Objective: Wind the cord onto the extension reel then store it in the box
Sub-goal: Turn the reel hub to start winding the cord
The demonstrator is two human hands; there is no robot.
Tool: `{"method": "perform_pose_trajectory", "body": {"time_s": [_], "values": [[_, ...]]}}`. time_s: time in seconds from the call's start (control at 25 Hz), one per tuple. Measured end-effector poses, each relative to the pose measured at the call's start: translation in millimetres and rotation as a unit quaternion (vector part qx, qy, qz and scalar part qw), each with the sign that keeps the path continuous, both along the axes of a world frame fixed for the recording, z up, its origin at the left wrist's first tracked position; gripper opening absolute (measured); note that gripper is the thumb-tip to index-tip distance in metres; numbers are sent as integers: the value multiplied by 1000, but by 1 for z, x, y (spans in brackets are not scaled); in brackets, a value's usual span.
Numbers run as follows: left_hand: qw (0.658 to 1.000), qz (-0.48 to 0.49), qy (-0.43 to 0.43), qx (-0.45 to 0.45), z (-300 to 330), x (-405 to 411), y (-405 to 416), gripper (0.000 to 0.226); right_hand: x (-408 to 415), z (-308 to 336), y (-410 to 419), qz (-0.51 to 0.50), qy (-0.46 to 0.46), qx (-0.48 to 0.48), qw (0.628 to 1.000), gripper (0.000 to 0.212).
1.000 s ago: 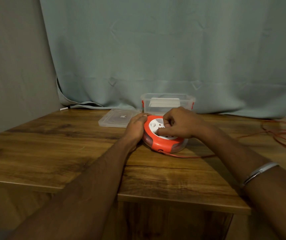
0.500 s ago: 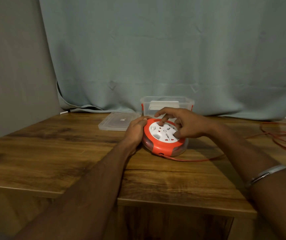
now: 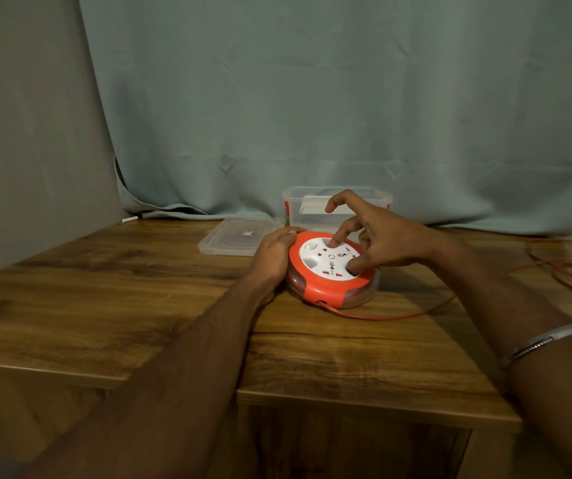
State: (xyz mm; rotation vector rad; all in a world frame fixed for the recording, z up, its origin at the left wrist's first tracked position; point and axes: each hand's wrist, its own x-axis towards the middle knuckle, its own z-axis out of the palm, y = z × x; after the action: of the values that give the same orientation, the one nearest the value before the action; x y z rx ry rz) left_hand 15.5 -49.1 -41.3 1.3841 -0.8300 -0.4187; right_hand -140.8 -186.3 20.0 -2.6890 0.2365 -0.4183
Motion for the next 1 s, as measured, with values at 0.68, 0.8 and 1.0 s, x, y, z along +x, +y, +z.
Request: {"method": "perform_pose_trajectory", "body": {"time_s": [0.68, 0.8, 1.0], "values": [[1000, 2, -14, -5, 0, 0, -1, 30, 15, -13, 14, -24, -46, -99, 994, 43], [1000, 5, -5, -6, -2, 0, -1, 30, 9, -6, 8, 22, -88, -41, 995, 27], [1000, 6, -20, 8, -2, 4, -2, 33, 7, -5, 2, 54, -22, -3, 998, 59]]}}
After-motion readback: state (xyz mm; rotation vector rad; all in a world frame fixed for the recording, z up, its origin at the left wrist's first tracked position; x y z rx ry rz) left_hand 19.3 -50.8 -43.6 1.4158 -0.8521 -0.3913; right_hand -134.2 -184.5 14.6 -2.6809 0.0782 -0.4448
